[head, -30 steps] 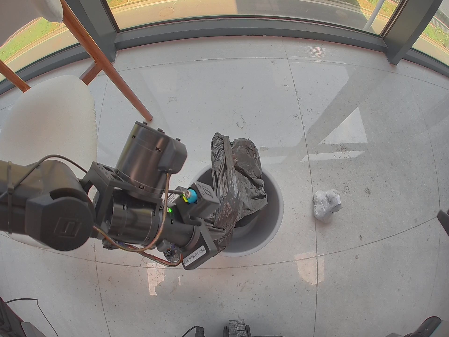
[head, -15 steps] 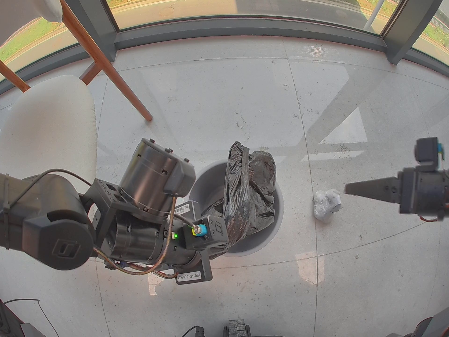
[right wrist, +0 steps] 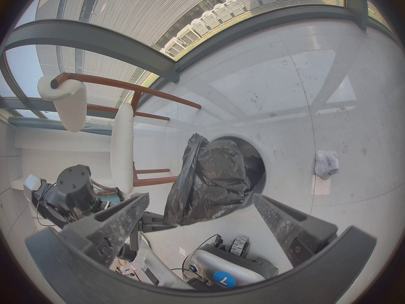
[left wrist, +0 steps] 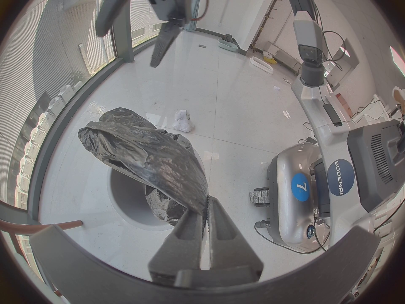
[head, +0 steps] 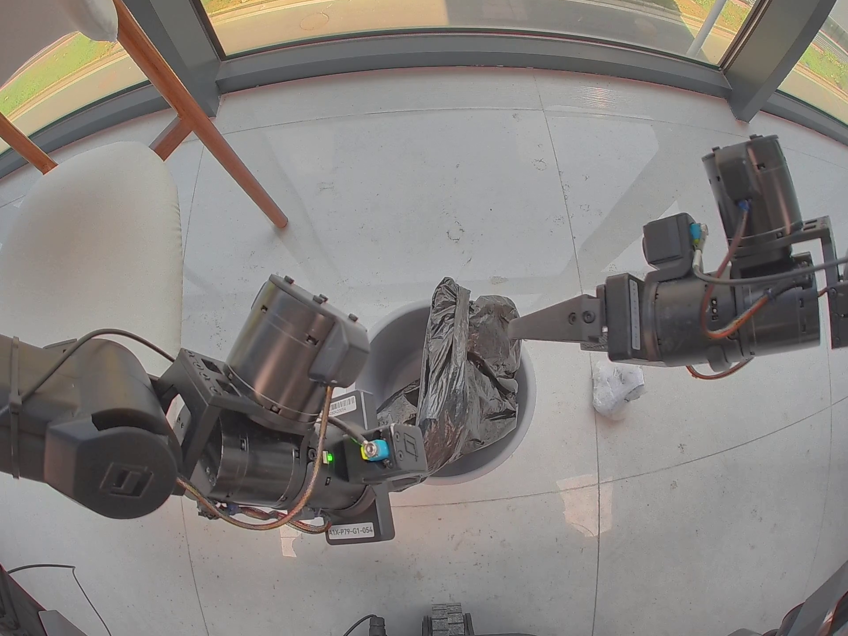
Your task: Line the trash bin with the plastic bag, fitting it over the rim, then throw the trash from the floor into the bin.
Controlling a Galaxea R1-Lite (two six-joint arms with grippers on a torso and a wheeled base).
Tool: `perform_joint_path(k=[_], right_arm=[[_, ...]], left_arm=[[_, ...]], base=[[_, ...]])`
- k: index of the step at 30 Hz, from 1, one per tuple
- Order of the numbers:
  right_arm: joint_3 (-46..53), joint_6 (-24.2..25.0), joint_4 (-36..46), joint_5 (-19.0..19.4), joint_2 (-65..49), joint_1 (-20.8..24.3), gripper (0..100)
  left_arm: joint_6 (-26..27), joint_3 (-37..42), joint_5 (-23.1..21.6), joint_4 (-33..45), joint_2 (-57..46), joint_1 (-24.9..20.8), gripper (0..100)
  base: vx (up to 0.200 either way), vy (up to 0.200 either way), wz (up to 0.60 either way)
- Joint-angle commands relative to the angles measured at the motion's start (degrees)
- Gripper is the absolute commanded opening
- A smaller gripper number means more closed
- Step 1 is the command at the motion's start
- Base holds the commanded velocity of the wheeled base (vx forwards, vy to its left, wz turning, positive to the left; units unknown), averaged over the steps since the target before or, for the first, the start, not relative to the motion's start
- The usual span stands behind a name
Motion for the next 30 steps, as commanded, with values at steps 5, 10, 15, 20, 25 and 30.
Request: perform_joint_path(k=[5,10,15,20,25,30], right_arm=[[-7.8,-0.6,2.6,-0.8,8.1,1.6,100],[-14.1,-0.9,8.6,-2.7,11.8,2.2,100],[-23.1,-1.1,16.0,-5.1,16.5,3.3,100],[-29.9,-1.5,22.6,-6.2,20.0,4.2,100],[-30.6,-1.6,23.9,-6.2,21.0,4.3,100],[-30.0,-1.6,24.3,-6.2,20.9,5.0,100]], left_arm=[[0.2,1.6,0.6,-0.2,0.1,-0.3,0],[0.3,1.6,2.8,-0.3,0.1,-0.8,0],[0.4,1.3,3.7,-0.4,0.2,-1.2,0],[2.6,1.0,4.4,-2.1,0.3,-1.2,0],[3.7,0.0,4.4,-3.3,2.1,-2.3,0],[3.7,-2.1,4.4,-3.3,4.0,-3.1,0]], base=[[0.000,0.000,0.00],[0.000,0.000,0.00],[0.000,0.000,0.00],[0.000,0.000,0.00],[0.000,0.000,0.00],[0.000,0.000,0.00]])
